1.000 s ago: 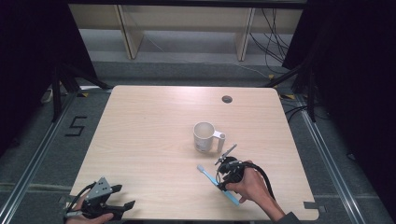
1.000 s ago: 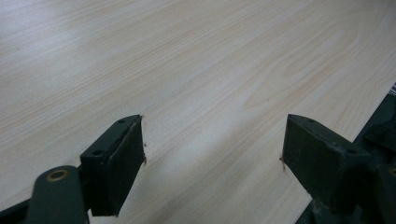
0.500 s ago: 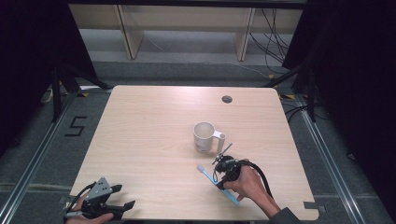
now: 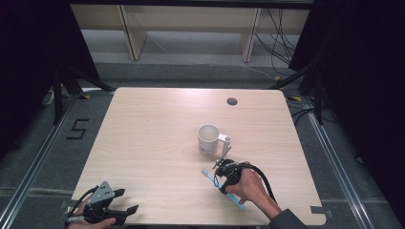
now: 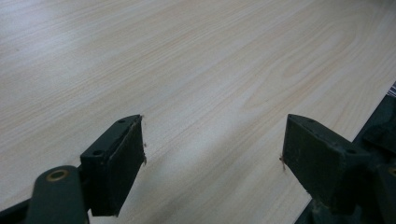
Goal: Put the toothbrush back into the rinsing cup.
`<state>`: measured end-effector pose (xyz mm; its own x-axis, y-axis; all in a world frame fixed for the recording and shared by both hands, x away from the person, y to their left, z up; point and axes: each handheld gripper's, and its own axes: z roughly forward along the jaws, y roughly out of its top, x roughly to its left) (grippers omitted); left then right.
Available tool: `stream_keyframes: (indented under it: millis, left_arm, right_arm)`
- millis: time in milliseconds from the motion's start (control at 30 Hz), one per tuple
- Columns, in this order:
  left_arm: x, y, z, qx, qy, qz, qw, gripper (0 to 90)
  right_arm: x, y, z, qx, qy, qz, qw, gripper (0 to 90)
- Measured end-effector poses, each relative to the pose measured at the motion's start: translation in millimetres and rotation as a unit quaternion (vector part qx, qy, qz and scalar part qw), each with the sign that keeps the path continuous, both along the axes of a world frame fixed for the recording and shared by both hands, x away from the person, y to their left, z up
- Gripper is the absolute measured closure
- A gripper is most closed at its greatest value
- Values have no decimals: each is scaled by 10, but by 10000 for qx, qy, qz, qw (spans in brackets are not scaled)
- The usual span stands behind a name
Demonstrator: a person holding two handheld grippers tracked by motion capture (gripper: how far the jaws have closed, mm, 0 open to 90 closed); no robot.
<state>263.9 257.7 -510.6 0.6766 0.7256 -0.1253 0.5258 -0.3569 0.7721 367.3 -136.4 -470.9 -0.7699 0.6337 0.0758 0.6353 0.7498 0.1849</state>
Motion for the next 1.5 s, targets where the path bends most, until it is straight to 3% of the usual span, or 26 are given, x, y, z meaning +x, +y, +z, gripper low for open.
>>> stream_keyframes:
  millis: [33, 133, 233, 400, 633, 700, 800, 967, 1500]
  left_arm:
    - [-3, -12, -5, -74, -7, 42, 10000, 202]
    - [-3, -16, -7, -95, -7, 57, 9999, 202]
    - [0, 0, 0, -7, -3, 6, 10000, 202]
    - [-2, -5, 2, -34, 0, 16, 10000, 203]
    - [-3, -3, 5, -35, -7, 15, 10000, 203]
    - [-6, -15, 1, -106, -10, 57, 9999, 203]
    - [-5, -2, 9, -14, 1, 17, 10000, 203]
    - [-12, -16, 5, -88, -20, 77, 9999, 203]
    - [-15, -16, 10, -63, -22, 62, 10000, 204]
  right_arm:
    - [22, -19, -17, -39, -35, 113, 9999, 667]
    - [1, 16, -17, -90, 102, -81, 9999, 669]
    - [22, 8, -35, -124, 17, 25, 9999, 676]
    - [21, 39, -38, -122, 160, -16, 9998, 686]
    - [44, 57, -58, -232, 111, 162, 9995, 728]
    - [37, 68, -58, -277, 154, 54, 9995, 739]
    - [69, 62, -56, -409, 53, 259, 9988, 748]
    - [58, 90, -49, -385, 194, 138, 9990, 780]
    - [83, 176, -49, -717, 180, 279, 9969, 782]
